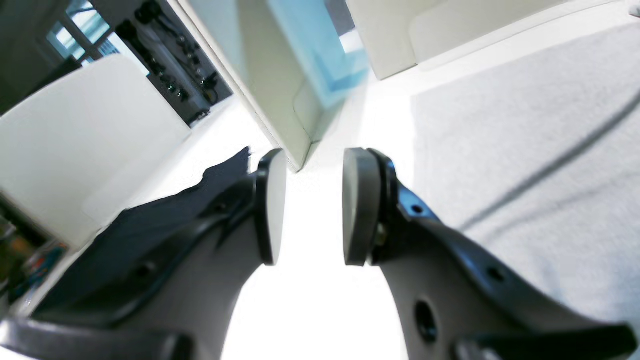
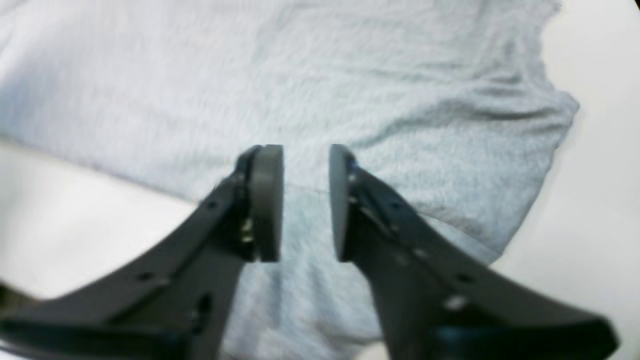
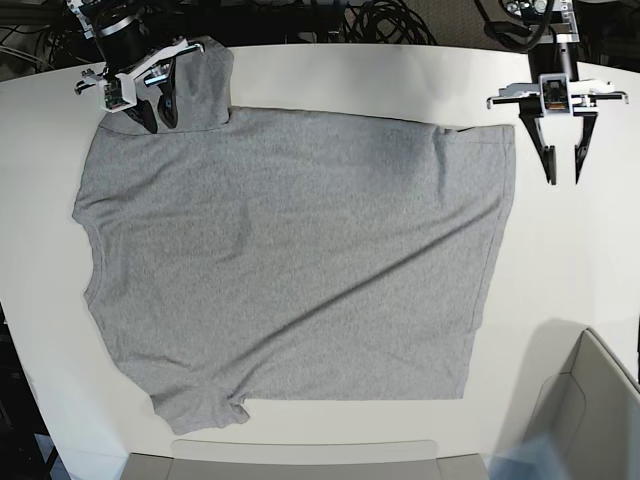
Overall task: Fold the T-shirt properly
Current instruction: 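Move both grippers down to the shirt's shoulder corners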
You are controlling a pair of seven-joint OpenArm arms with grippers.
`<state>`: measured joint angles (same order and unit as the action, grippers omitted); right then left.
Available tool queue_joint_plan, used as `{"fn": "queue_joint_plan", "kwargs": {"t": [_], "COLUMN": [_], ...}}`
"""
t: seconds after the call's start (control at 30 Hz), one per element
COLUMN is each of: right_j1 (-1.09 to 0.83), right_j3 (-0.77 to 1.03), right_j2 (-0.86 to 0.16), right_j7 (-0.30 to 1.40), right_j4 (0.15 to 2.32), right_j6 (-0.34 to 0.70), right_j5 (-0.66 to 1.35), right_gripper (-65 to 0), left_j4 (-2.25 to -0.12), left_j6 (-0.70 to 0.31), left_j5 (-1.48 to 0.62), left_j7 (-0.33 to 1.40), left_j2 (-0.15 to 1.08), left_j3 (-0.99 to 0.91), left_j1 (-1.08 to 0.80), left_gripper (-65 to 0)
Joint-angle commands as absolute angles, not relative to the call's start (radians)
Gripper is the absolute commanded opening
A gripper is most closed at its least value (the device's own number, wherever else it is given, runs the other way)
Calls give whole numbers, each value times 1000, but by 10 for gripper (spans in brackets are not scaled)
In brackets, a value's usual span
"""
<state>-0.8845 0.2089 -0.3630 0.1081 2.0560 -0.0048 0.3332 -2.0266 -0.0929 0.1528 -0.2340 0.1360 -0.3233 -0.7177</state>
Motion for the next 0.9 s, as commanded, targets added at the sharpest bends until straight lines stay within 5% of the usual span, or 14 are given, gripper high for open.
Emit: {"fn": "queue_joint_plan", "kwargs": {"t": [0.0, 0.27, 0.57, 0.87], "right_j1": [-889, -987, -1030, -920], "right_j3": [211, 222, 490, 596], "right_j2": [-363, -346, -114, -162], "right_j7": [76, 58, 199, 334], "right_j4": [2072, 2071, 2043, 1877], "right_j6": [1, -8, 1, 38], "right_j5": [364, 521, 607, 780], "right_gripper": [-446, -442, -442, -443], "left_j4": [-2045, -2043, -2040, -2035], "left_j6": [-93, -93, -93, -93], "left_j5": [147, 147, 143, 142], "left_j7": [-257, -202, -122, -71], "left_j2": [151, 249, 328, 312], "left_j3": [-312, -214, -108, -73], "left_j1": [-728, -730, -725, -722], "left_gripper": [-452, -446, -446, -446]}}
